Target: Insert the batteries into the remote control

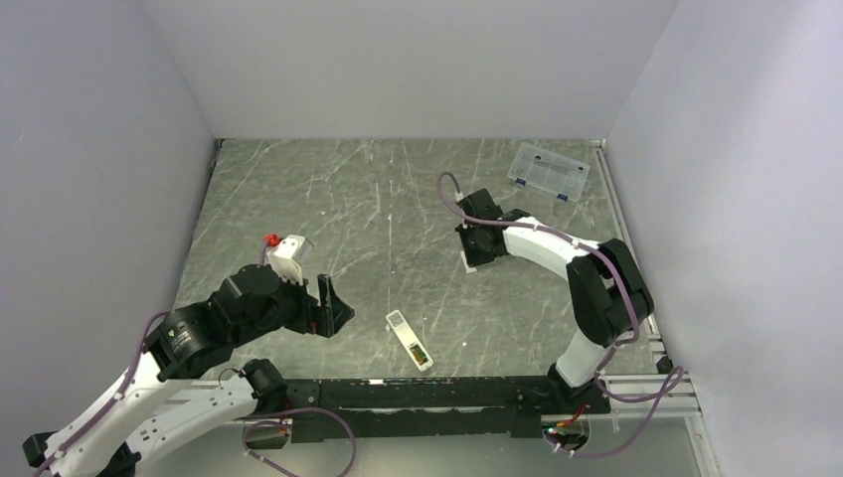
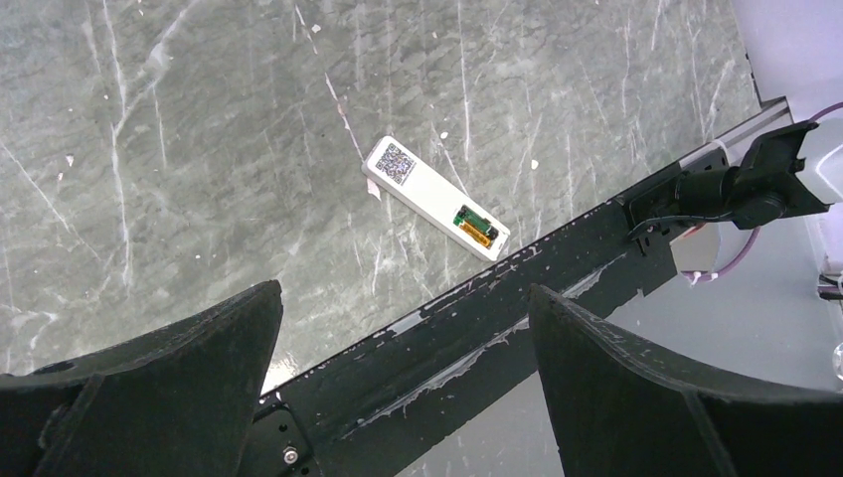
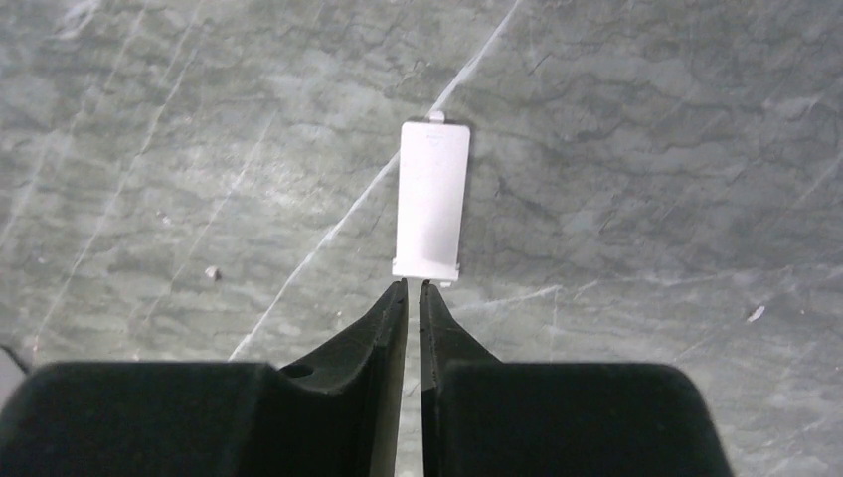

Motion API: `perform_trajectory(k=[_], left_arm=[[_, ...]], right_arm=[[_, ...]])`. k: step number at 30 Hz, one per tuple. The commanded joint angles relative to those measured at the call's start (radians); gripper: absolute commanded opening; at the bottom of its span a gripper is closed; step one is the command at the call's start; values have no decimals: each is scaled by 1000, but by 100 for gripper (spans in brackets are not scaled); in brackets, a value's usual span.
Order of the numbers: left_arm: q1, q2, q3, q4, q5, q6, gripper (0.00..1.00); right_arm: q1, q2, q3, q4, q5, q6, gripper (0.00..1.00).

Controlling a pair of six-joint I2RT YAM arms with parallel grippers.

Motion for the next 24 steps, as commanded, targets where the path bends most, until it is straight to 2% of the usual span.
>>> perform_trajectory(k=[1,5,12,24], left_arm=[[-3,16,-1,34,-5,2,99],[-2,16,0,33,-3,0,99],[-2,14,-2,33,-1,-1,99],[-1,15,-2,35,-4,2,100]], right_arm=[[12,-75,-23,-32,-2,20,13],[18,-96,-43,-25,13,39,31],[26,-70,-74,5,16,88,46],[30,-17,-59,39,55,136,53]])
